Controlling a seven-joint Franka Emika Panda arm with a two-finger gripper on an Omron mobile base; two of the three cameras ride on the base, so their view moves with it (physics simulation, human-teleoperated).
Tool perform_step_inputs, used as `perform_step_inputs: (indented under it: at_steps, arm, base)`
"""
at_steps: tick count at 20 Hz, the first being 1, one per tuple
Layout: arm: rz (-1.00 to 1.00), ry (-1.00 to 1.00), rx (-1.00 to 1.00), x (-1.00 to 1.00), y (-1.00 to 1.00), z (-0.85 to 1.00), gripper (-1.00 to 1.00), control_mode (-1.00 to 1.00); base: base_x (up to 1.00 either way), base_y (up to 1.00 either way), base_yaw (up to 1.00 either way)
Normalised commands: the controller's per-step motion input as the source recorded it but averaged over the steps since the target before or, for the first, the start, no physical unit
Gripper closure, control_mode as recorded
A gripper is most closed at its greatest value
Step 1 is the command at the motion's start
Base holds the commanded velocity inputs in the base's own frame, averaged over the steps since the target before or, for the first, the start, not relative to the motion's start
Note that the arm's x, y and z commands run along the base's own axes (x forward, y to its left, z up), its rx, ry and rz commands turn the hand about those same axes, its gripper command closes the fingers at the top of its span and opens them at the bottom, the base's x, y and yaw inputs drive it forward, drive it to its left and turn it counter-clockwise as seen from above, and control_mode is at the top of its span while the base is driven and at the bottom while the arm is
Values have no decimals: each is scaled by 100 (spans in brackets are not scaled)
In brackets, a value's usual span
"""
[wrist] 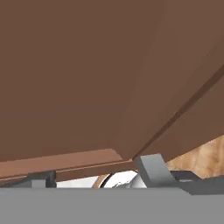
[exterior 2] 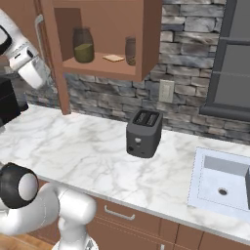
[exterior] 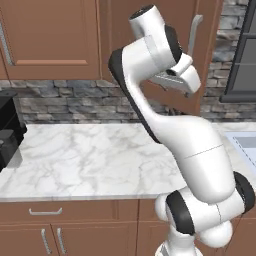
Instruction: Pick the jar and jar from the dining table and place them in the open cabinet. Close the cabinet after placing the objects.
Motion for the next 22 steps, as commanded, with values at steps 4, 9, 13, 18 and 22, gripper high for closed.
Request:
perform_step_inputs:
  at_steps: [4,9,13,18,22]
  arm:
    - [0,3,26,100,-100,2,-100,-100]
    - [5,-2,22,100,-98,0,-100,-100]
    - [13,-17,11,100,-81,-3,-100,-100]
    - [15,-33,2,100,-57,-23,-100,-100]
    - [12,-46,0,100,-39,-45,-100,-100]
  base:
    - [0,0,0]
    - [0,0,0]
    - [0,0,0]
    - [0,0,0]
    - [0,0,0]
